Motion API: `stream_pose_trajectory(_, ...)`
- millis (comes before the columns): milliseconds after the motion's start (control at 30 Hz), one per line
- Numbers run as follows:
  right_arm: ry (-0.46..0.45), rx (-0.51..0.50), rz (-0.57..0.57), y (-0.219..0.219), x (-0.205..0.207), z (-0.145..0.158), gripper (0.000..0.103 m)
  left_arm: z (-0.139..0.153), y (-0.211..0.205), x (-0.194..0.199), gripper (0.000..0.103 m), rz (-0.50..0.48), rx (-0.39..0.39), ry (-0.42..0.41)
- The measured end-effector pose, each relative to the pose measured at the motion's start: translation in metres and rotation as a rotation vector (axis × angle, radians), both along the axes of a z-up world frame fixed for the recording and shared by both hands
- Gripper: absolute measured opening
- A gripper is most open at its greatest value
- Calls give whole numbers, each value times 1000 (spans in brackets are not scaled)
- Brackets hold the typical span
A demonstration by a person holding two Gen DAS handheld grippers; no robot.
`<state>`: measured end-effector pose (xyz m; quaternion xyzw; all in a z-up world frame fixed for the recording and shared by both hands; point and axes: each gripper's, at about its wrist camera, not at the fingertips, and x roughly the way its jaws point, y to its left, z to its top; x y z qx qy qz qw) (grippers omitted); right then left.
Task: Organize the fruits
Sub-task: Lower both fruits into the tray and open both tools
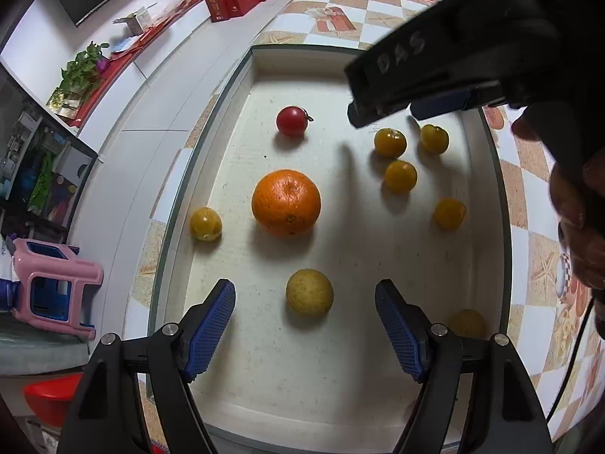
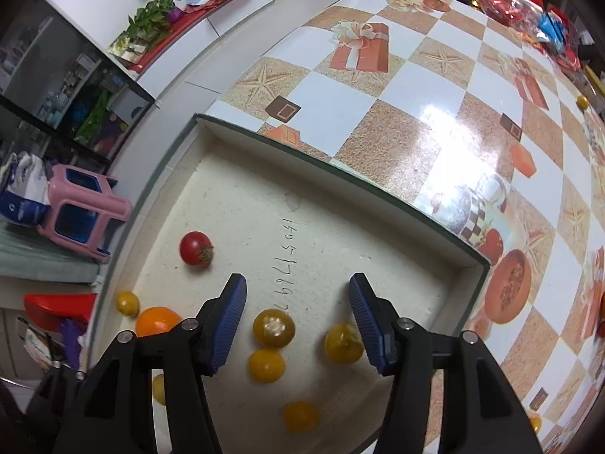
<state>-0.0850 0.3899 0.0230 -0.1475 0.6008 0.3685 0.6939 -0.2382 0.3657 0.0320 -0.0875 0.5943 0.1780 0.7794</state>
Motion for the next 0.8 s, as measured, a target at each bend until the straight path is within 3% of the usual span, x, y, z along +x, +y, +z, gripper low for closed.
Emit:
stream_pose_trajectory(100, 6, 19, -7, -7, 0, 12, 79, -1, 3, -1, 78, 8, -22, 18)
stream_pose_trajectory(367, 5, 25, -47, -31, -12, 43, 90, -3, 11, -7, 78, 33, -72, 53)
stream_pose_trajectory(433, 8, 23, -59, -33, -15, 47, 93, -1, 13, -8, 103, 33, -78, 50)
stream_pose_trajectory(500, 21, 23, -72, -41, -16, 49, 94, 3, 12, -9, 103, 31, -62, 35)
stream_pose_trajectory(567, 23, 17, -84, -47, -18, 50, 103, 4, 12, -8, 103, 25, -62, 39)
stream_pose_trajectory(800, -14, -35, -121, -69, -21, 55, 103, 1, 5, -4, 103, 2, -75, 71)
